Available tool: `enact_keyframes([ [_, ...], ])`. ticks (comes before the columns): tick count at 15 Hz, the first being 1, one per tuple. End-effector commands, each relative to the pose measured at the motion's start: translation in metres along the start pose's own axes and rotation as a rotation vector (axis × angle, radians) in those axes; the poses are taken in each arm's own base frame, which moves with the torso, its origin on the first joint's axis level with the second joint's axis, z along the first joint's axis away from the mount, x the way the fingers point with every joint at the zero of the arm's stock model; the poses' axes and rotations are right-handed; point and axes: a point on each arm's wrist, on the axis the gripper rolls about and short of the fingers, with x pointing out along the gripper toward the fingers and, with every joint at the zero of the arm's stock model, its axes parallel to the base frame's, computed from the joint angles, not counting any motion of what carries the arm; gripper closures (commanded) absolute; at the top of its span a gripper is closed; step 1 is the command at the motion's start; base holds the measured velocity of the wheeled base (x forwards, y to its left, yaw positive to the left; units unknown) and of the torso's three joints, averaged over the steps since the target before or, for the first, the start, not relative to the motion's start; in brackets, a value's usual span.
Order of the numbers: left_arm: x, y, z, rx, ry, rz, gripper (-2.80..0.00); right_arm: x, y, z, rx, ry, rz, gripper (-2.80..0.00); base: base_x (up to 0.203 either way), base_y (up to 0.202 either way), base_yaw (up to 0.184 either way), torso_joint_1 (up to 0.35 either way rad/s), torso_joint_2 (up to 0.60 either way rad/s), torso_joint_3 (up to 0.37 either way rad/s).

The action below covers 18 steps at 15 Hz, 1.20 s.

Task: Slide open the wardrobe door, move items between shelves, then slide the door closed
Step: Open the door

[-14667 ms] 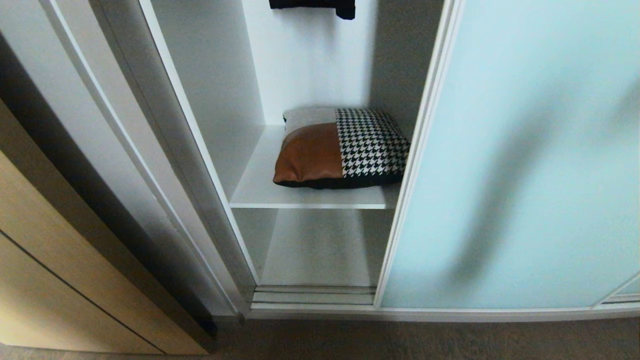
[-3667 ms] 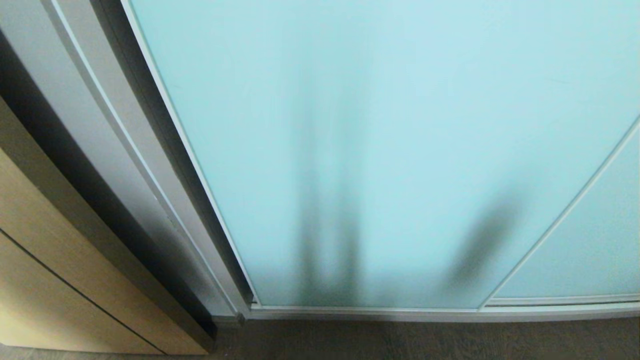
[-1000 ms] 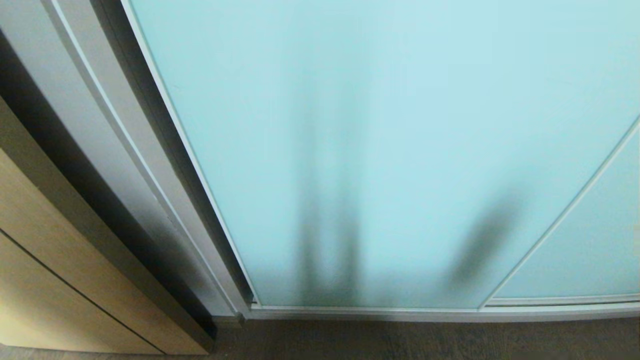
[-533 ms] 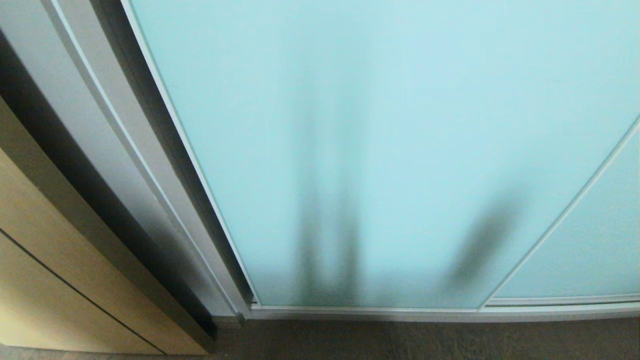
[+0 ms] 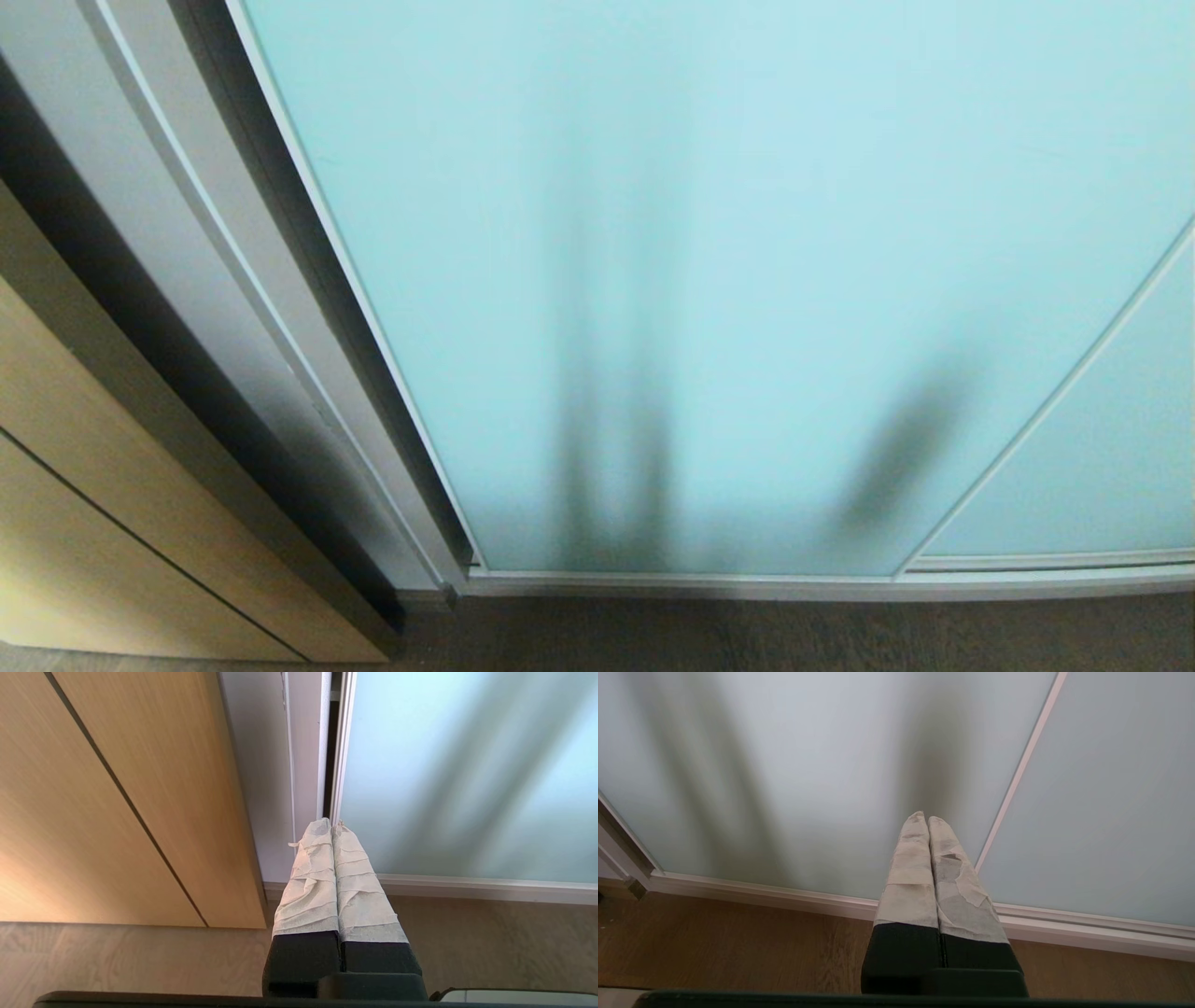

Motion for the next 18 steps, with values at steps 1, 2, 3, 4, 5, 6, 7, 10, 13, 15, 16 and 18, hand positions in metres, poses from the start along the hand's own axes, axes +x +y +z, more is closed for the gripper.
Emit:
enact_keyframes([
  [1, 0.0, 0.0, 0.0, -0.006, 0.001, 0.0, 0.0, 0.0, 0.0, 0.0, -0.001, -0.003, 0.001, 0.0, 0.0, 0.0, 0.0, 0.0, 0.0, 0.0],
  [2, 0.0, 0.0, 0.0, -0.005, 0.001, 0.001, 0.0, 0.0, 0.0, 0.0, -0.001, -0.003, 0.001, 0.0, 0.0, 0.0, 0.0, 0.0, 0.0, 0.0],
  [3, 0.0, 0.0, 0.0, -0.002, 0.002, 0.0, 0.0, 0.0, 0.0, 0.0, -0.001, -0.003, 0.0, 0.0, 0.0, 0.0, 0.0, 0.0, 0.0, 0.0],
  [4, 0.0, 0.0, -0.001, -0.002, 0.002, 0.0, 0.0, 0.0, 0.0, 0.0, -0.001, -0.003, 0.001, 0.0, 0.0, 0.0, 0.0, 0.0, 0.0, 0.0],
  [5, 0.0, 0.0, 0.0, 0.001, 0.002, 0.002, 0.0, 0.0, 0.0, 0.0, -0.001, -0.003, 0.001, 0.0, 0.0, 0.0, 0.0, 0.0, 0.0, 0.0],
  [6, 0.0, 0.0, 0.0, 0.003, -0.003, 0.004, 0.0, 0.0, 0.0, 0.0, -0.001, -0.003, 0.001, 0.0, 0.0, 0.0, 0.0, 0.0, 0.0, 0.0],
  [7, -0.001, 0.0, 0.004, 0.006, -0.013, 0.007, 0.0, 0.0, 0.0, 0.0, -0.001, -0.003, 0.001, 0.0, 0.0, 0.0, 0.0, 0.0, 0.0, 0.0],
  [10, -0.02, 0.001, 0.059, 0.02, -0.156, 0.032, 0.0, 0.0, 0.0, 0.0, -0.001, -0.003, 0.001, 0.0, 0.0, 0.0, 0.0, 0.0, 0.0, 0.0],
  [13, -0.009, 0.001, 0.123, 0.033, -0.108, 0.036, 0.0, 0.0, 0.0, 0.0, -0.001, -0.003, 0.002, 0.0, 0.0, 0.0, 0.0, 0.0, 0.0, 0.0],
  [15, 0.023, 0.001, 0.161, 0.042, -0.072, 0.037, 0.0, 0.0, 0.0, 0.0, -0.001, -0.003, 0.0, 0.0, 0.0, 0.0, 0.0, 0.0, 0.0, 0.0],
  [16, 0.043, 0.001, 0.178, 0.043, -0.089, 0.038, 0.0, 0.0, 0.0, 0.0, -0.001, -0.003, 0.001, 0.0, 0.0, 0.0, 0.0, 0.0, 0.0, 0.0],
  [18, 0.083, 0.001, 0.207, 0.049, -0.202, 0.041, 0.0, 0.0, 0.0, 0.0, -0.001, -0.003, 0.002, 0.0, 0.0, 0.0, 0.0, 0.0, 0.0, 0.0],
])
